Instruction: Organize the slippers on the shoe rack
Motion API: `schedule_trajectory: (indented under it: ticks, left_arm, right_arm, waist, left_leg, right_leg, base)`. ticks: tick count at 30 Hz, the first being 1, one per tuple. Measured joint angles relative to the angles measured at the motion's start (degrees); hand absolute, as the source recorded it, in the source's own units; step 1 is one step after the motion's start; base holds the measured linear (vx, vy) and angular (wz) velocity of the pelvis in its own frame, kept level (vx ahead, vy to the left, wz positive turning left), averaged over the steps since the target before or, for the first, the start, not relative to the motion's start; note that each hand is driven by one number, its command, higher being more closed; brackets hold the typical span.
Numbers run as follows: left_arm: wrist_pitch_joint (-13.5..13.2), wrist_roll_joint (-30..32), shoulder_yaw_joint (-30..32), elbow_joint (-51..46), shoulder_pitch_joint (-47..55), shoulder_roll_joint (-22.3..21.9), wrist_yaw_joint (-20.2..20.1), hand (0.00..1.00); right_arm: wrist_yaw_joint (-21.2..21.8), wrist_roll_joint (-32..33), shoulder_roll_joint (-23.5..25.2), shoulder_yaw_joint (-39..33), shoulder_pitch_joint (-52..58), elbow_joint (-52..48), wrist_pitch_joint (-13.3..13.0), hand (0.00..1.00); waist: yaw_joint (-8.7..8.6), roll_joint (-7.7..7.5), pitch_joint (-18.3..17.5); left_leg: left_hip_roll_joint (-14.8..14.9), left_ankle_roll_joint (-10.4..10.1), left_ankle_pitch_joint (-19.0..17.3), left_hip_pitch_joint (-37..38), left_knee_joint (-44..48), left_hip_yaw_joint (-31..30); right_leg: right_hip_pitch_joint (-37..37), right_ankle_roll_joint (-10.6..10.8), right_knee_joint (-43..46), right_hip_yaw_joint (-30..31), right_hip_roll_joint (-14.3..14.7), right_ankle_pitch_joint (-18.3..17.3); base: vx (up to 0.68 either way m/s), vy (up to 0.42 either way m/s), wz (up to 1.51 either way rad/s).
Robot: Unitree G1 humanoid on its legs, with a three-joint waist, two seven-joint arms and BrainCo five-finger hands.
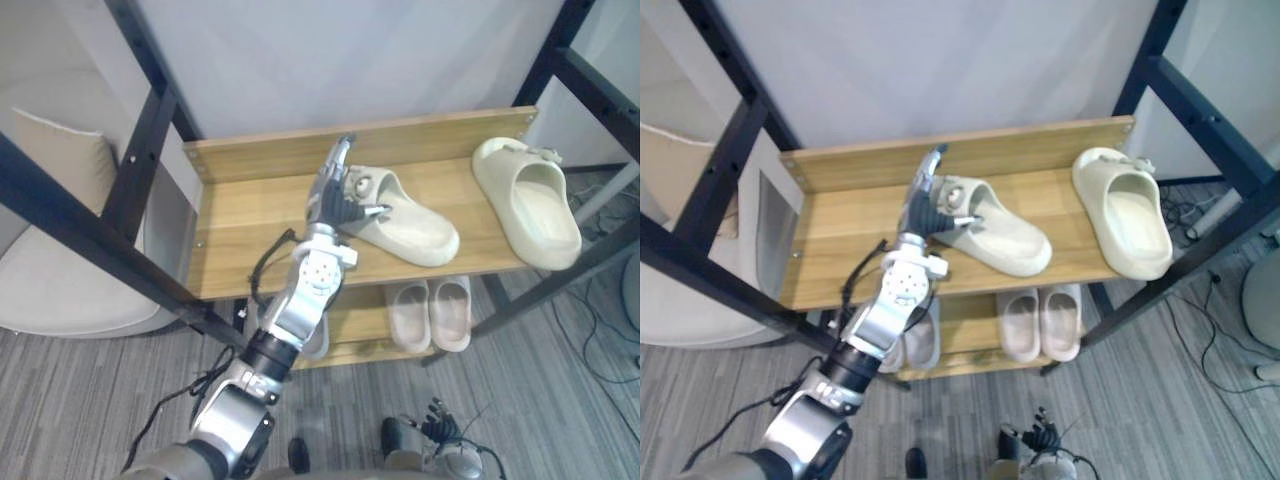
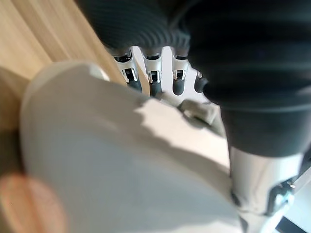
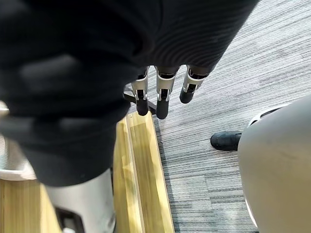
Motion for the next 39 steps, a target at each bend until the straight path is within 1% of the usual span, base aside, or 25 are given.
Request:
schedule_trajectory:
  ticks: [2, 5, 6, 7, 11, 16, 21, 26, 30, 34, 37, 39]
  left_arm:
    - [0.05, 0.96, 0.89, 1.41, 0.02, 0.15, -0.52, 0.0]
    - [-0.05, 2.14, 1.11, 1.81, -0.03, 1.49, -1.3, 0.0]
    - [-0.06, 2.17, 1.15, 1.79, -0.16, 1.73, -1.5, 1.0]
    - [-0.14, 2.41, 1.53, 1.76, -0.24, 1.91, -2.27, 1.0]
    - [-0.23, 3.25, 2.9, 1.75, -0.42, 2.14, -2.93, 1.0]
    - [-1.46, 4.42, 3.85, 1.36, -1.42, 4.51, -2.89, 1.0]
    - [-1.55, 4.38, 5.51, 0.72, -1.45, 4.63, -2.81, 1.0]
    - [-2.32, 4.39, 5.41, 0.68, -1.41, 6.12, -2.17, 1.0]
    - [-2.49, 4.35, 5.24, 0.65, -1.39, 6.32, -1.92, 1.0]
    - [-2.55, 4.35, 3.47, 0.04, -1.41, 6.62, -1.68, 1.0]
    - [-2.69, 4.37, 1.87, -0.99, -1.51, 7.27, -0.73, 1.0]
    - [-2.82, 4.39, 0.58, -1.8, -1.61, 8.48, -0.66, 1.0]
  right_arm:
    - [0.0, 0.0, 0.35, -0.01, -0.29, 0.0, 0.02, 0.0]
    - [0.03, 0.0, 0.73, 0.02, -0.59, 0.0, 0.02, 0.0]
    - [0.04, -0.02, 0.73, 0.02, -0.61, 0.0, 0.03, 0.0]
    - [0.07, -0.02, 0.72, 0.03, -0.66, 0.0, 0.06, 0.0]
    - [0.18, -0.11, 0.72, 0.03, -0.98, 0.02, 0.11, 0.0]
    - [0.62, -0.13, 0.72, 0.04, -1.53, 0.04, 0.12, 0.0]
    - [0.72, -0.14, 0.7, 0.1, -1.96, 0.21, 0.15, 0.0]
    - [0.78, -0.14, 0.69, 0.6, -2.58, 0.26, 0.16, 0.0]
    - [0.78, -0.14, 0.67, 0.61, -2.72, 0.31, 0.16, 0.0]
    - [0.76, -0.14, 0.64, 0.61, -3.47, 1.38, 0.14, 0.0]
    - [0.68, -0.14, 0.59, 0.6, -4.47, 2.6, 0.08, 0.0]
    - [0.65, -0.14, 0.58, 0.61, -4.85, 2.69, 0.07, 0.0]
  waist:
    - [-0.08, -0.44, 0.33]
    - [-0.27, -1.23, 1.0]
    - [-0.27, -1.33, 1.06]
    - [-0.28, -1.34, 1.07]
    - [-0.4, -1.33, 1.09]
    - [-0.7, -1.33, 1.9]
    - [-0.73, -1.32, 2.3]
    - [-1.14, -1.33, 2.35]
    - [-1.18, -1.32, 2.38]
    - [-1.25, -1.29, 2.47]
    - [-1.24, -1.17, 2.89]
    - [-1.27, -1.13, 3.08]
  left_leg:
    - [0.18, -0.04, 0.02, 0.69, -0.3, 0.32]
    - [0.37, -0.17, 0.06, 1.33, -0.58, 0.43]
    - [0.37, -0.18, 0.06, 1.32, -0.61, 0.43]
    - [0.38, -0.19, 0.04, 1.32, -0.67, 0.41]
    - [0.48, -0.25, 0.01, 1.32, -0.76, 0.36]
    - [0.49, -0.3, -0.02, 1.32, -0.8, 0.16]
    - [0.28, -0.3, -0.02, 1.32, -0.89, -0.19]
    - [0.17, -0.29, -0.02, 1.31, -0.89, -0.71]
    - [0.15, -0.29, -0.02, 1.31, -0.89, -0.77]
    - [0.12, -0.28, -0.02, 1.3, -0.93, -0.79]
    - [0.06, -0.28, -0.02, 1.3, -0.97, -0.84]
    - [0.05, -0.28, -0.02, 1.3, -1.06, -0.81]
  right_leg:
    - [0.39, -0.02, -0.04, 0.1, 0.21, 0.01]
    - [0.89, -0.06, -0.4, 0.04, 0.4, -0.02]
    - [0.84, -0.06, -0.41, 0.05, 0.4, -0.02]
    - [0.82, -0.08, -0.42, 0.0, 0.41, -0.05]
    - [0.74, -0.13, -0.41, -0.06, 0.54, -0.1]
    - [0.75, -0.12, -0.41, -0.47, 0.61, -0.11]
    - [0.84, -0.12, -0.41, -0.86, 0.61, -0.11]
    - [0.99, -0.12, -0.41, -1.12, 0.62, -0.11]
    - [1.0, -0.12, -0.42, -1.13, 0.61, -0.11]
    - [0.97, -0.13, -0.42, -1.12, 0.61, -0.11]
    - [0.95, -0.13, -0.42, -1.11, 0.58, -0.11]
    - [0.86, -0.12, -0.42, -1.09, 0.59, -0.11]
  base:
    - [-0.01, -0.017, -0.08]
    - [-0.04, -0.022, -0.03]
    - [-0.04, -0.021, 0.0]
    - [0.0, 0.0, 0.0]
    - [0.0, 0.0, 0.0]
    - [0.0, 0.0, 0.0]
    - [0.0, -0.007, 0.02]
    - [-0.01, -0.006, 0.02]
    - [0.0, 0.0, 0.0]
    - [0.0, 0.0, 0.0]
    - [0.0, 0.0, 0.0]
    - [0.0, 0.0, 0.0]
